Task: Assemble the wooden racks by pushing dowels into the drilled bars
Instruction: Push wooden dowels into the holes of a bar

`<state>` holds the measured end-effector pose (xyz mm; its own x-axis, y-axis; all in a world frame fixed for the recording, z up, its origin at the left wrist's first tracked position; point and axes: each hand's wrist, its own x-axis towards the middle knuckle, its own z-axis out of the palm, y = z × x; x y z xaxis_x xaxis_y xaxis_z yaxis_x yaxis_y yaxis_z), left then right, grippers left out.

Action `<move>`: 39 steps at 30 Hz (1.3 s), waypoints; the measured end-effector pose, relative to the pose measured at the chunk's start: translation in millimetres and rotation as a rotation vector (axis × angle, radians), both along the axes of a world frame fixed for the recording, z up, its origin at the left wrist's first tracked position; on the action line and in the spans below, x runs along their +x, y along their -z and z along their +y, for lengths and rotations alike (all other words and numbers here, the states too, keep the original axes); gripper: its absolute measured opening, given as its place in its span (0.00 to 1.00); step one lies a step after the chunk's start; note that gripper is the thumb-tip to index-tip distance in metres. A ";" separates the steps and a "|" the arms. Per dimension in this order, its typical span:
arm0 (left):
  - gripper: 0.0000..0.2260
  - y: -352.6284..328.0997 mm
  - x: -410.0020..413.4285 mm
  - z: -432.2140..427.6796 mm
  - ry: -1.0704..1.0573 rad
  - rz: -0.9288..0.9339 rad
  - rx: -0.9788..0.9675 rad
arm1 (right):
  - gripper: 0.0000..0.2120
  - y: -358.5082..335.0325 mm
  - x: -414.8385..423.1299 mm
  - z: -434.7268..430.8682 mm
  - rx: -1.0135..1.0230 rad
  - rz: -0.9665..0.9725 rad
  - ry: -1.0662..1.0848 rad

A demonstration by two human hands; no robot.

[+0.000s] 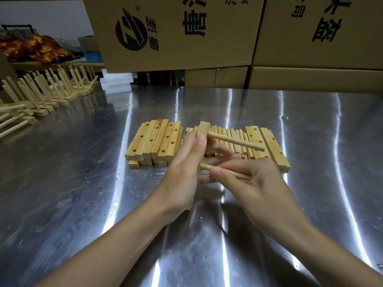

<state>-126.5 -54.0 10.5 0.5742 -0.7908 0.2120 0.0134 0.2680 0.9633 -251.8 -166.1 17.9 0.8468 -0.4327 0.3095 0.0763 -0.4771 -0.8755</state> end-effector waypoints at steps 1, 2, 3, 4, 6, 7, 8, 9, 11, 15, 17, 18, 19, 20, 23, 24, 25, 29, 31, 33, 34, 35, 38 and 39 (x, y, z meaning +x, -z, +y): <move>0.19 -0.1 0.1 -0.1 0.006 -0.001 -0.004 | 0.09 -1.2 0.0 0.0 0.028 0.011 -0.009; 0.19 -0.2 0.2 0.1 0.013 -0.001 -0.008 | 0.09 -2.5 0.3 0.8 0.059 0.020 -0.024; 0.19 -0.2 0.4 0.2 0.019 -0.002 -0.012 | 0.09 -4.0 0.8 1.8 0.097 0.025 -0.042; 0.19 -0.1 0.1 0.3 0.023 -0.003 -0.015 | 0.10 -5.3 1.0 2.6 0.141 0.030 -0.055; 0.18 0.1 0.2 0.1 0.031 -0.011 -0.016 | 0.10 -7.1 1.2 2.2 0.248 0.039 -0.067; 0.17 0.2 0.5 -0.3 0.035 -0.018 -0.015 | 0.10 -7.3 0.9 1.6 0.315 0.048 -0.071; 0.17 0.1 0.9 -0.4 0.035 -0.029 -0.010 | 0.10 -7.0 1.0 1.4 0.383 0.064 -0.068; 0.17 -0.3 1.2 -0.6 0.032 -0.044 -0.003 | 0.10 -6.6 0.9 1.8 0.445 0.091 -0.055; 0.18 -1.2 1.3 -0.8 0.028 -0.056 -0.005 | 0.12 -7.4 0.1 3.0 0.540 0.151 -0.036; 0.17 -0.8 0.4 -1.0 0.046 -0.041 -0.067 | 0.12 -11.4 0.5 7.1 0.689 0.206 -0.043; 0.16 0.1 -0.1 -2.3 0.042 -0.060 -0.079 | 0.12 -11.8 1.6 6.9 0.743 0.218 -0.037; 0.16 0.5 -0.1 -2.5 0.038 -0.069 -0.079 | 0.13 -11.5 2.1 6.8 0.769 0.228 -0.037; 0.16 1.0 -0.2 -2.9 0.036 -0.079 -0.076 | 0.14 -11.3 2.6 6.5 0.797 0.239 -0.038; 0.17 1.2 0.4 -3.0 0.036 -0.088 -0.073 | 0.14 -11.3 3.1 6.2 0.827 0.249 -0.042; 0.16 1.2 1.1 -4.9 0.028 -0.085 -0.051 | 0.14 -9.2 3.4 3.7 0.824 0.241 -0.048; 0.16 1.1 1.5 -6.2 0.024 -0.065 -0.041 | 0.14 -8.2 2.9 2.5 0.742 0.223 -0.039; 0.15 1.2 2.6 -7.3 0.014 -0.049 -0.032 | 0.14 -8.1 3.6 2.0 0.632 0.197 -0.032; 0.17 0.4 9.4 -7.5 -0.037 0.000 0.006 | 0.10 -8.8 7.8 -0.4 0.199 0.034 -0.092; 0.17 -2.0 10.9 -7.8 -0.043 0.049 0.039 | 0.08 -2.6 6.0 -7.5 -0.119 0.003 0.070; 0.17 -4.2 11.3 -7.4 -0.032 0.081 0.071 | 0.10 0.3 2.4 -11.3 -0.460 0.016 0.232; 0.17 -4.5 11.0 -7.5 -0.029 0.092 0.085 | 0.12 0.8 1.6 -11.3 -0.592 0.025 0.248; 0.17 -4.4 10.7 -7.0 -0.031 0.112 0.096 | 0.14 0.5 1.8 -9.8 -0.687 0.034 0.226; 0.18 -4.6 9.2 -4.2 -0.015 0.203 0.109 | 0.16 0.9 4.5 -7.5 -0.794 0.051 0.134; 0.19 -5.2 7.9 -3.7 0.006 0.231 0.101 | 0.17 1.4 4.8 -8.8 -0.779 0.046 0.115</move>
